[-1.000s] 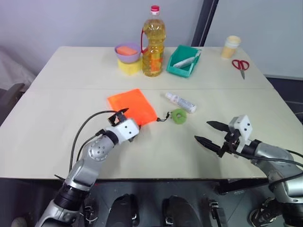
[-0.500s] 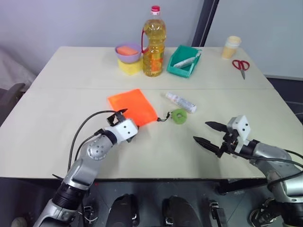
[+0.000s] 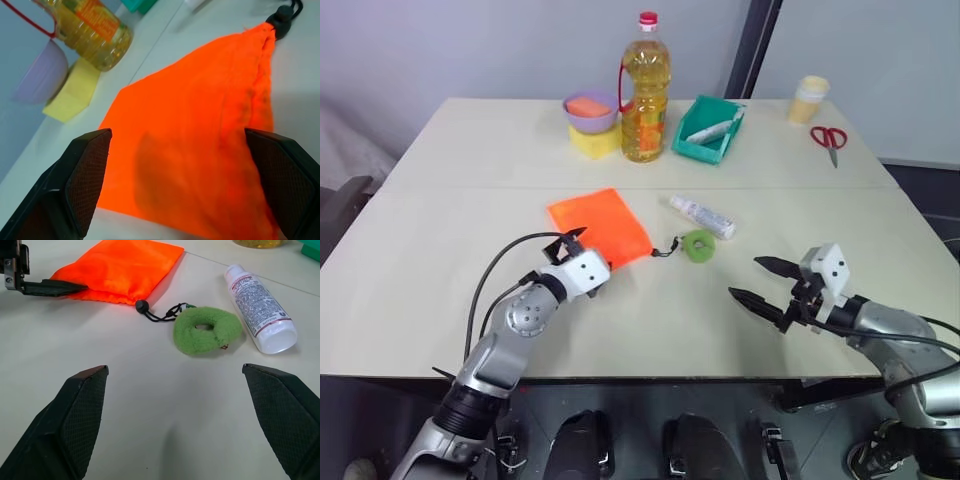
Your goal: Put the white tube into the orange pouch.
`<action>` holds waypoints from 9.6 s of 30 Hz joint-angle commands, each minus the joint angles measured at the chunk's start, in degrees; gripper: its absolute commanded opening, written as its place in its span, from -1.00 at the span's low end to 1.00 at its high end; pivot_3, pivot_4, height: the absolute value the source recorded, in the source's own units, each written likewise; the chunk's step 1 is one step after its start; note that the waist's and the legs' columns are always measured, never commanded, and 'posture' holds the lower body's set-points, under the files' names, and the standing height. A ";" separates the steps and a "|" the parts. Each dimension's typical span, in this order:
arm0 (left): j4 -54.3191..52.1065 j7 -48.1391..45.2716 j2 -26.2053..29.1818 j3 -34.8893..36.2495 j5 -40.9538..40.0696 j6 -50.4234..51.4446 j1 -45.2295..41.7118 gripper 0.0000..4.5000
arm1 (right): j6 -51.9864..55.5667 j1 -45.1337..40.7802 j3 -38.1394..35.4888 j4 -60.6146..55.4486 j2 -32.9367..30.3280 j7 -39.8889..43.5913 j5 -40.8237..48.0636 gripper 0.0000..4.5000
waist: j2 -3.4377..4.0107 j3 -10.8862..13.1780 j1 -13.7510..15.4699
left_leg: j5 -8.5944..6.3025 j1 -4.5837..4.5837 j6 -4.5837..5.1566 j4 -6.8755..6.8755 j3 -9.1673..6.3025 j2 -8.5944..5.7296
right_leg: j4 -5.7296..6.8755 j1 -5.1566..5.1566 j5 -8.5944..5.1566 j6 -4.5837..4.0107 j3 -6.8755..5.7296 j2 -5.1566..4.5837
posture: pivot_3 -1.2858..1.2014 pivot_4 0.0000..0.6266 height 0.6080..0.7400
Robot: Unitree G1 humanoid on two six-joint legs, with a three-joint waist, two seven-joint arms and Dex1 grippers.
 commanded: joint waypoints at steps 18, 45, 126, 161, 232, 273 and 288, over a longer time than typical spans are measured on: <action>4.47 -3.27 -3.70 -3.22 -0.04 -3.99 -6.55 1.00 | 0.28 -0.49 -0.59 -2.53 0.34 -0.97 0.77 0.98 | 0.00 0.00 0.00 | 0.00 0.00 0.00 0.02 0.00 0.00 | 0.01 0.01 0.00 0.01 0.00 0.00 | 0.03 -0.52 0.80; 7.25 4.66 -3.44 -0.30 3.29 -3.26 -7.87 1.00 | 0.08 0.72 -0.91 -3.19 0.20 -1.53 0.92 0.98 | 0.00 0.00 0.05 | 0.00 0.00 0.01 0.05 0.00 0.00 | 0.03 0.00 0.01 0.02 0.00 0.00 | 0.03 -0.52 0.80; 11.64 -35.83 10.18 12.75 -35.19 7.78 -14.75 0.98 | -5.82 -8.40 15.11 -1.00 19.90 -19.93 -19.41 1.00 | -0.04 0.01 -0.37 | 0.28 -0.04 -0.50 0.09 0.06 -0.01 | 0.49 -0.21 -0.04 0.15 -0.01 -0.05 | 0.03 -0.52 0.80; 22.05 -35.45 8.82 19.11 -41.78 14.08 -15.44 0.98 | -2.88 -6.61 15.45 -4.01 19.07 -19.01 -18.78 1.00 | -0.05 0.02 -0.41 | 0.26 -0.08 -0.46 0.10 0.05 -0.01 | 0.50 -0.26 -0.05 0.14 -0.03 -0.03 | 0.03 -0.52 0.80; 30.21 -27.32 3.41 14.86 -30.98 -1.12 -24.17 -0.99 | -3.58 -13.44 13.01 5.45 18.29 -24.62 -23.40 1.00 | -0.06 0.02 -0.44 | 0.29 -0.15 -0.47 0.14 0.06 -0.02 | 0.52 -0.32 -0.05 0.17 -0.03 0.02 | 0.03 -0.52 0.80; 25.34 -28.70 2.46 16.69 -36.37 9.56 -22.17 -1.00 | -13.24 -25.19 8.57 24.41 14.08 -14.86 -20.75 -0.06 | -0.04 0.03 -0.50 | 0.32 -0.14 -0.53 0.12 0.13 -0.01 | 0.62 -0.33 -0.08 0.24 0.00 0.00 | 0.03 -0.52 0.80; 29.89 -29.81 1.67 15.62 -35.62 7.41 -25.07 -1.00 | -2.53 -10.05 10.68 -0.79 13.43 -14.62 -17.95 -0.06 | -0.05 0.02 -0.35 | 0.31 -0.13 -0.52 0.13 0.07 -0.02 | 0.62 -0.32 -0.09 0.23 -0.01 -0.01 | 0.03 -0.52 0.80</action>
